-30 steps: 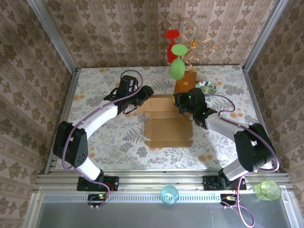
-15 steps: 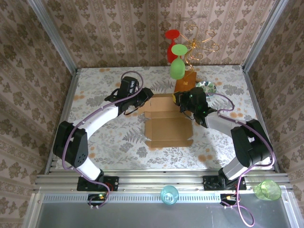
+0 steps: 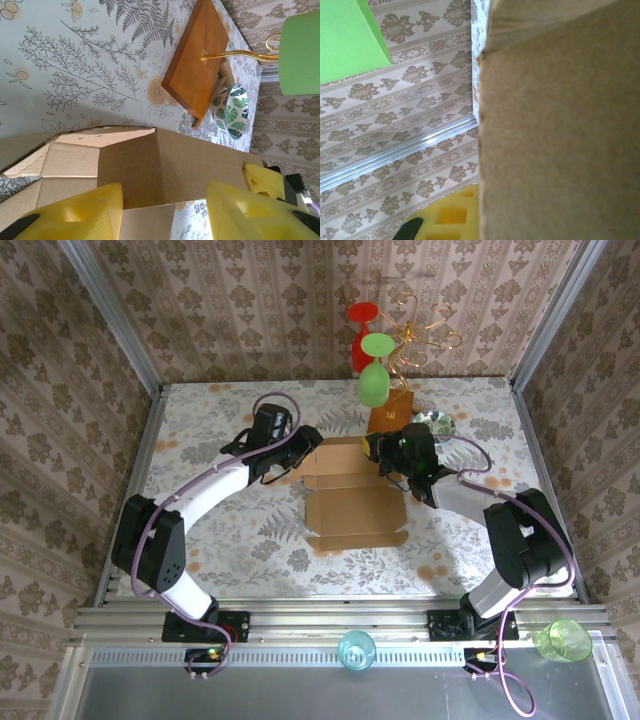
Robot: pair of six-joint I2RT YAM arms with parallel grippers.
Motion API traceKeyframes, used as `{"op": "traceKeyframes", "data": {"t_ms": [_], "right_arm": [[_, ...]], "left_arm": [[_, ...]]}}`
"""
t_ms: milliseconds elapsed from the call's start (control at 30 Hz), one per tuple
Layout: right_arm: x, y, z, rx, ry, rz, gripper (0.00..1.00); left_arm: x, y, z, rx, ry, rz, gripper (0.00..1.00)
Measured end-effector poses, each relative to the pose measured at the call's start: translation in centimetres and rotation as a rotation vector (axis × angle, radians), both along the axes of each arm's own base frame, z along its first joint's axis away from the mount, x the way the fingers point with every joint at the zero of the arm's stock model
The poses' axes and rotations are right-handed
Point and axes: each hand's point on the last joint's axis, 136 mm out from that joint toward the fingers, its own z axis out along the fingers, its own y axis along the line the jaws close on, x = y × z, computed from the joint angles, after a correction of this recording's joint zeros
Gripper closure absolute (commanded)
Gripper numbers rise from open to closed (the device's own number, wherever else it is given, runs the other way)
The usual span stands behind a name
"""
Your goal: Fold the paper box
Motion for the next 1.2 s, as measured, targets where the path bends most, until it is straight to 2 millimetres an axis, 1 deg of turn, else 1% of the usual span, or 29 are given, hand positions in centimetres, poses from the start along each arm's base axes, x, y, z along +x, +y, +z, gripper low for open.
{"op": "traceKeyframes", "data": {"t_ms": [167, 300, 367, 467, 567, 600, 733, 800, 900, 1000, 1100, 1200], "right_arm": [[0.1, 0.1, -0.3, 0.0, 0.002, 0.003, 1.0], [0.2, 0.2, -0.4, 0.002, -0.002, 0.004, 1.0], [0.2, 0.2, -0.4, 0.002, -0.003, 0.004, 1.0], [0.2, 0.2, -0.4, 0.003, -0.002, 0.004, 1.0], [0.3, 0.1, -0.4, 0.003, -0.005, 0.003, 1.0], [0.4, 0.1, -0.4, 0.004, -0.007, 0.001, 0.99], [0.2, -0.1, -0.5, 0.01, -0.029, -0.01, 0.77], [-0.4, -0.4, -1.0, 0.003, -0.042, -0.025, 0.72], [-2.1, -0.9, -1.5, -0.017, -0.053, -0.058, 0.69], [-3.5, -0.4, -0.9, -0.017, -0.088, -0.075, 0.66], [-3.8, 0.4, -0.2, 0.001, -0.122, -0.088, 0.64], [-3.6, 0.7, 0.1, 0.021, -0.144, -0.105, 0.64]], "left_arm": [[0.2, -0.2, -0.2, -0.004, 0.001, 0.001, 0.56], [0.4, -0.3, -1.1, -0.005, 0.022, 0.006, 0.65], [0.5, -0.4, -1.2, -0.008, 0.026, 0.008, 0.72], [0.6, -0.7, -1.0, -0.023, 0.018, 0.007, 0.83], [0.7, -0.8, -0.7, -0.037, 0.016, 0.014, 0.98], [0.8, -0.8, -0.7, -0.042, 0.017, 0.018, 1.0], [0.9, -0.6, -1.0, -0.058, 0.027, 0.043, 1.0], [0.6, -0.3, -1.4, -0.066, 0.04, 0.07, 1.0], [0.3, 0.3, -1.9, -0.081, 0.053, 0.122, 1.0], [0.2, 0.5, -1.6, -0.098, 0.054, 0.161, 1.0], [0.0, 0.5, -1.5, -0.114, 0.06, 0.19, 1.0], [0.0, 0.4, -1.3, -0.132, 0.065, 0.209, 1.0]]}}
